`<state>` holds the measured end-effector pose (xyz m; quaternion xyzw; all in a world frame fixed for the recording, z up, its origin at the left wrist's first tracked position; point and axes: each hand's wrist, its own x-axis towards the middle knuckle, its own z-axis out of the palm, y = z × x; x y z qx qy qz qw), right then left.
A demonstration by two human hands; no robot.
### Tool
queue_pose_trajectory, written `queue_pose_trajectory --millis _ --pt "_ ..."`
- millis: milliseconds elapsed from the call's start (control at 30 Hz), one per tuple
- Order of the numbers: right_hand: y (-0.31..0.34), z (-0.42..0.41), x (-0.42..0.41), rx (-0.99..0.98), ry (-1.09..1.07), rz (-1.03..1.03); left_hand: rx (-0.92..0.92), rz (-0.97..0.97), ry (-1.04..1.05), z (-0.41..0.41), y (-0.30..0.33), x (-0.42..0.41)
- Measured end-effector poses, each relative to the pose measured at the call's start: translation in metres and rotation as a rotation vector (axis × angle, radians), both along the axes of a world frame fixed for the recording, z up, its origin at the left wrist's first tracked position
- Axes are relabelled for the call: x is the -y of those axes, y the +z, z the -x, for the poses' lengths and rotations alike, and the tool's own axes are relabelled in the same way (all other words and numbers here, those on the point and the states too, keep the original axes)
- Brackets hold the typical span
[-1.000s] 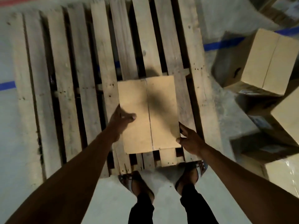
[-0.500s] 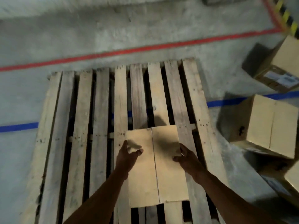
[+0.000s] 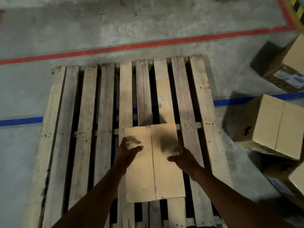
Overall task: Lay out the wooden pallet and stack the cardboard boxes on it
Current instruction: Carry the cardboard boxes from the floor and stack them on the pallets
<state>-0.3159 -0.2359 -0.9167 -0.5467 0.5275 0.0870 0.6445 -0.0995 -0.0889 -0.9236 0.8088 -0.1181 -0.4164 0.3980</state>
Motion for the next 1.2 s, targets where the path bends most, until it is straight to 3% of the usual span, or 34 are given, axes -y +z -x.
queue_pose_trajectory --millis 467,633,767,1200 --pt "0.005 -0.013 -0.006 0.005 0.029 -0.014 0.079 -0.066 -0.088 -0.012 -0.021 -0.01" --pt "0.002 -0.026 -0.011 0.001 0.072 0.206 0.313 -0.257 -0.207 -0.008 -0.018 -0.004" --pt "-0.004 -0.026 -0.018 -0.063 -0.004 0.177 0.086 -0.252 -0.089 0.001 -0.018 -0.012" --pt "0.002 -0.026 -0.019 -0.154 0.172 0.16 0.182 -0.361 -0.202 0.007 -0.012 -0.017"
